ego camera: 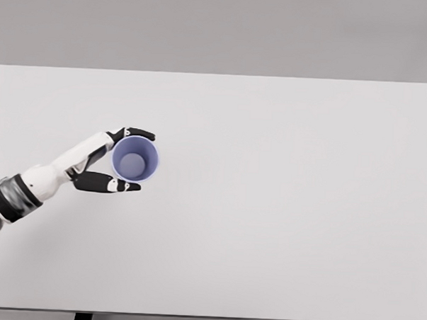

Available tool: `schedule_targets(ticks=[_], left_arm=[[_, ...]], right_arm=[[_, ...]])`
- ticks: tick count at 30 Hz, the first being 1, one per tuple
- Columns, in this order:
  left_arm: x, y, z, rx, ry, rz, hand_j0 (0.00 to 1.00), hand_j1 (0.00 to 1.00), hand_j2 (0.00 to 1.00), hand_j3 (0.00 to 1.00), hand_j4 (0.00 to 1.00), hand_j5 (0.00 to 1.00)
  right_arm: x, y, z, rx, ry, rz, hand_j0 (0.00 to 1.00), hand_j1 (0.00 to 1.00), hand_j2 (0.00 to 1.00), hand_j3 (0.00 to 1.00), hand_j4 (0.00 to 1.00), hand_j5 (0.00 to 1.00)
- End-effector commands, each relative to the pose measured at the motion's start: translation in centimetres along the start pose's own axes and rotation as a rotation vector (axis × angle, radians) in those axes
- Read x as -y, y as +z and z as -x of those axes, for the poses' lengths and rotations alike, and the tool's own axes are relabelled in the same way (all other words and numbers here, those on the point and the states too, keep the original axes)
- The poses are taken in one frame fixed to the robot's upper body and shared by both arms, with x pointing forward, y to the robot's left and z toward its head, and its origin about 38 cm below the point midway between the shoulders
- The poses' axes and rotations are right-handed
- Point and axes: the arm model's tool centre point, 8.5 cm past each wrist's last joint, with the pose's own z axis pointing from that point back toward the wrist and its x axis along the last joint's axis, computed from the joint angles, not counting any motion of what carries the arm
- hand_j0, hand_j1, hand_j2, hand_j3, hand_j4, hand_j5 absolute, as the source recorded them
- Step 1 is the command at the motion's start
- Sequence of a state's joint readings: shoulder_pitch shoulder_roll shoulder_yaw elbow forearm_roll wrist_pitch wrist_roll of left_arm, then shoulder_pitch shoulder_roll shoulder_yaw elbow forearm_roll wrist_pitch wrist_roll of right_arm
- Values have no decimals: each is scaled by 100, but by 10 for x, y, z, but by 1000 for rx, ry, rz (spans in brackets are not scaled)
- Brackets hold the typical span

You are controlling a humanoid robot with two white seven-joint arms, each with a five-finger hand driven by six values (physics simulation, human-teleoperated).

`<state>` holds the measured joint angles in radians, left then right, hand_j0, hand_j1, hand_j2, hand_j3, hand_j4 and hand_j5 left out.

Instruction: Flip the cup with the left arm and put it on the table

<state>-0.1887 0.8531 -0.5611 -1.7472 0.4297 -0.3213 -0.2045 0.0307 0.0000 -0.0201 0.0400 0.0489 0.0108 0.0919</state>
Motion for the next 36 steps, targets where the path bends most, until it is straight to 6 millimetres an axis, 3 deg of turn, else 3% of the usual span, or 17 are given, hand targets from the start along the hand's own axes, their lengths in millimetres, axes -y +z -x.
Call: schedule_targets(ticks=[1,19,36], left_arm=[[3,-2,0,10,27,-4,80,80,80,80,80,80],[25,-14,4,50,132,-21,80,80,80,80,80,80],[42,-19,22,31,196,-45,84,84,84,84,84,84]], right_arm=[[0,0,0,-1,0,0,100,100,100,100,100,100],[0,0,0,0,0,0,100,100,100,100,100,100],[0,0,0,0,0,0,100,100,100,100,100,100]])
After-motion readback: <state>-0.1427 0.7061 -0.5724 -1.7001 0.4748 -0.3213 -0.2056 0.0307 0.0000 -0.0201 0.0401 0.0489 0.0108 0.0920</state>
